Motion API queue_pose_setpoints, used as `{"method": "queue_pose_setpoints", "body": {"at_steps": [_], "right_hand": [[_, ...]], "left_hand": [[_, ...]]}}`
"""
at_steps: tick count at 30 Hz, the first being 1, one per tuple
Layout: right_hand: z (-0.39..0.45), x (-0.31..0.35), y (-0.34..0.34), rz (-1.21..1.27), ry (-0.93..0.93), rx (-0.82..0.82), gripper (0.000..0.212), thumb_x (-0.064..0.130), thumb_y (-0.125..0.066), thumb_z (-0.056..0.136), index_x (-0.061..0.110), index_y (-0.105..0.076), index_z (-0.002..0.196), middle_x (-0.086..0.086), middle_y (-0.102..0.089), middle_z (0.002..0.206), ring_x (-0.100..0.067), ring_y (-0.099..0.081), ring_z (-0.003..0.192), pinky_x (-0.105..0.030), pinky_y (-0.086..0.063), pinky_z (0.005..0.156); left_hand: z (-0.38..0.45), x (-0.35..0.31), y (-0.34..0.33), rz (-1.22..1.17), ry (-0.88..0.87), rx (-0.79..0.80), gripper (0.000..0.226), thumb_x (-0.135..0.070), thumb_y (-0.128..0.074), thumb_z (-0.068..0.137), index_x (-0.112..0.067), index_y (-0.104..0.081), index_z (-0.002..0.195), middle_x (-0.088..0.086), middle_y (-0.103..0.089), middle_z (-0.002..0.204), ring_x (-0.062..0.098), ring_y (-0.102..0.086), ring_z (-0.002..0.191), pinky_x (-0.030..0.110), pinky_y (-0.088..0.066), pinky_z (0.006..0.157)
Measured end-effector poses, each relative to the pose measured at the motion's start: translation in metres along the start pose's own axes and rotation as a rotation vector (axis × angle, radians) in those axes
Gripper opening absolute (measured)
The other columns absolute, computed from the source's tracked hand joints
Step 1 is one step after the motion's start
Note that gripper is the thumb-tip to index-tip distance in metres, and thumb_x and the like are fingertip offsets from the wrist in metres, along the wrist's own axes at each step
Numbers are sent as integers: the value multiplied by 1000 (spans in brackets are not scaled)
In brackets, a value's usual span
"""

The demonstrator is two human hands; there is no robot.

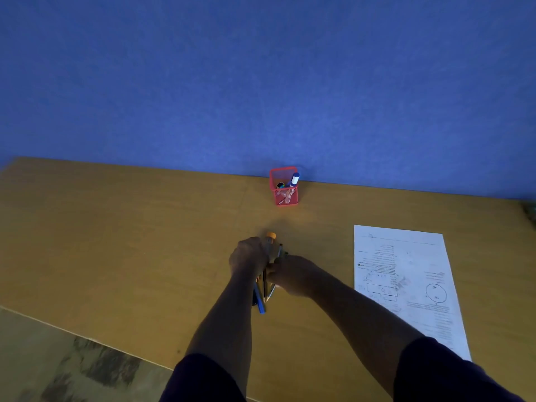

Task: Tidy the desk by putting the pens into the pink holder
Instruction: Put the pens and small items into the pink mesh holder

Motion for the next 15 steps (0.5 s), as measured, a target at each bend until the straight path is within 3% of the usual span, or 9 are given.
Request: {"method": "queue_pose_setpoints", "body": {"at_steps": [8,12,15], "right_hand": [[-3,-15,-1,-139,54,60,25,22,-66,90,10,-62,112,-9,-65,111,-27,-61,100,-40,-49,84],[-7,-26,-3,-130,-23,95,31,21,-66,90,6,-60,116,-13,-63,116,-29,-60,102,-40,-48,83],[-9,-28,-6,-72,-47,159,35,15,-64,90,3,-55,122,-16,-60,121,-31,-58,106,-43,-50,87]], "left_hand": [[-5,-3,1,-14,-51,-35,54,-58,-35,101,-17,-71,102,9,-70,102,30,-65,89,37,-53,75],[-4,-9,2,-113,-148,-30,31,-45,-52,97,-21,-72,100,9,-70,104,32,-67,94,35,-52,71],[-3,-14,-1,-148,-208,-30,26,-42,-55,90,-23,-71,96,6,-70,101,29,-67,90,35,-55,69]]}}
Point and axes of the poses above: each hand's wrist, its own z-axis towards the middle knuckle, its own y-axis out of the back of the hand, x = y × z, the point moved 5 cm from there along z, towards the middle knuckle
